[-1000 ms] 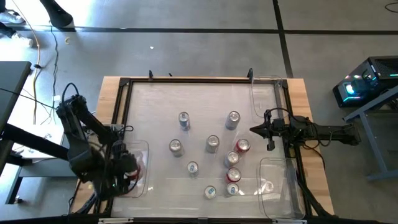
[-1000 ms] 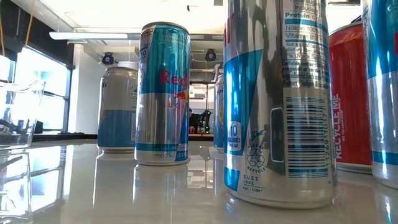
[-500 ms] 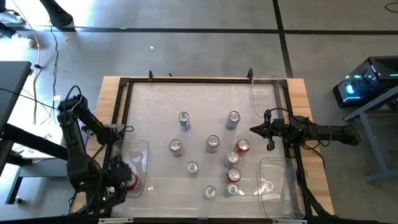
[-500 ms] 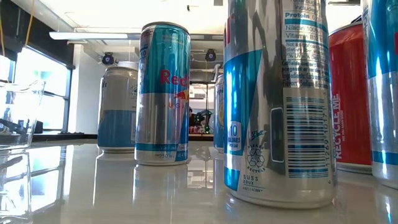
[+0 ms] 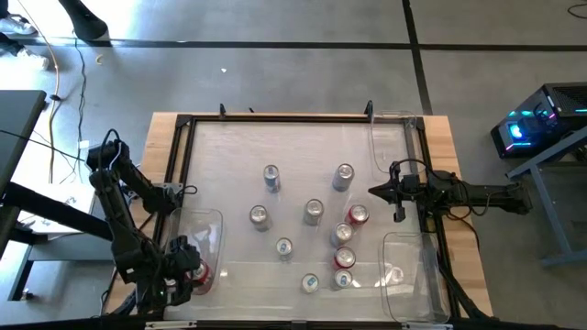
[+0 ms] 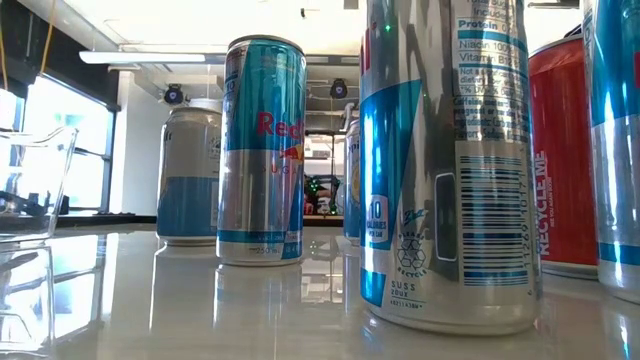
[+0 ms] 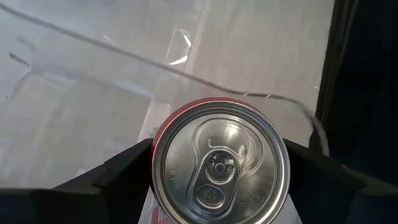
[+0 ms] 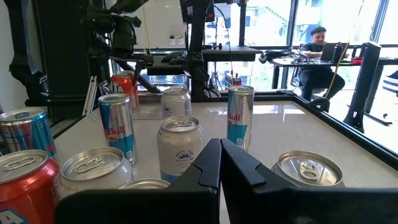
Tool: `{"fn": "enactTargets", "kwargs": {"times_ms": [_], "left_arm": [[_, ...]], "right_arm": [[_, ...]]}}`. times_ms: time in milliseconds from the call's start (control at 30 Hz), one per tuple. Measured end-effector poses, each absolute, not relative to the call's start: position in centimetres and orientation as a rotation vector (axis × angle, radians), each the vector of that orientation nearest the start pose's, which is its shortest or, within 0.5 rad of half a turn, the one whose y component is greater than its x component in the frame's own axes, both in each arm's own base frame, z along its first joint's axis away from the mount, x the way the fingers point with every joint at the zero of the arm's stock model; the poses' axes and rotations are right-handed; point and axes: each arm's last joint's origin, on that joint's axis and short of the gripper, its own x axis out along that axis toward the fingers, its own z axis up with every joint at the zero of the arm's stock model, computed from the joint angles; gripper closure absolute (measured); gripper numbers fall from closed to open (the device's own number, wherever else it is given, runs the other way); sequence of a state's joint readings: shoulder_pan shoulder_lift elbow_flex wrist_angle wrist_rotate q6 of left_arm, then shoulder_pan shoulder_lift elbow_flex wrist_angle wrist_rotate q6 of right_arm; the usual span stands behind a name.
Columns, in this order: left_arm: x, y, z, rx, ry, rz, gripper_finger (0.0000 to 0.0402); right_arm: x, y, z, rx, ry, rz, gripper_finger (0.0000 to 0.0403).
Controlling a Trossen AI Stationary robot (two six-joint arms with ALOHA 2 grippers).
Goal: Sort soda cans
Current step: Put the top center red soda can into the bottom left transparent bin, then put the middle right red soda can into the left transparent bin
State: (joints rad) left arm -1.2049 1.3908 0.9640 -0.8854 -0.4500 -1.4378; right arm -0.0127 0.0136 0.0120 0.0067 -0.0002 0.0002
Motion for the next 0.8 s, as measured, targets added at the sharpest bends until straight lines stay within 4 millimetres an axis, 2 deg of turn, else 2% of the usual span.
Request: {"fn": "enactTargets", "kwargs": {"times_ms": [200,500,600,800], "left_arm": [[9.8,-22.3,22.6,-0.333,1.095,0.120,0.0086],[9.5,-22.0,22.9,-0.377,1.192,0.121,0.0052],[9.6,-21.5,23.6,-0.427,1.218,0.111,0.0050],[10.0,-20.6,26.4,-0.509,1.182,0.041,0.0049]], "right_arm": [[9.8,-0.1,16.7,0.000,-0.005,-0.013,0.0403],[9.8,-0.1,16.7,0.000,-0.005,-0.013,0.0403],[9.8,-0.1,16.7,0.000,-0.005,-0.012,0.0403],[9.8,-0.1,16.7,0.000,-0.005,-0.012,0.0403]]}}
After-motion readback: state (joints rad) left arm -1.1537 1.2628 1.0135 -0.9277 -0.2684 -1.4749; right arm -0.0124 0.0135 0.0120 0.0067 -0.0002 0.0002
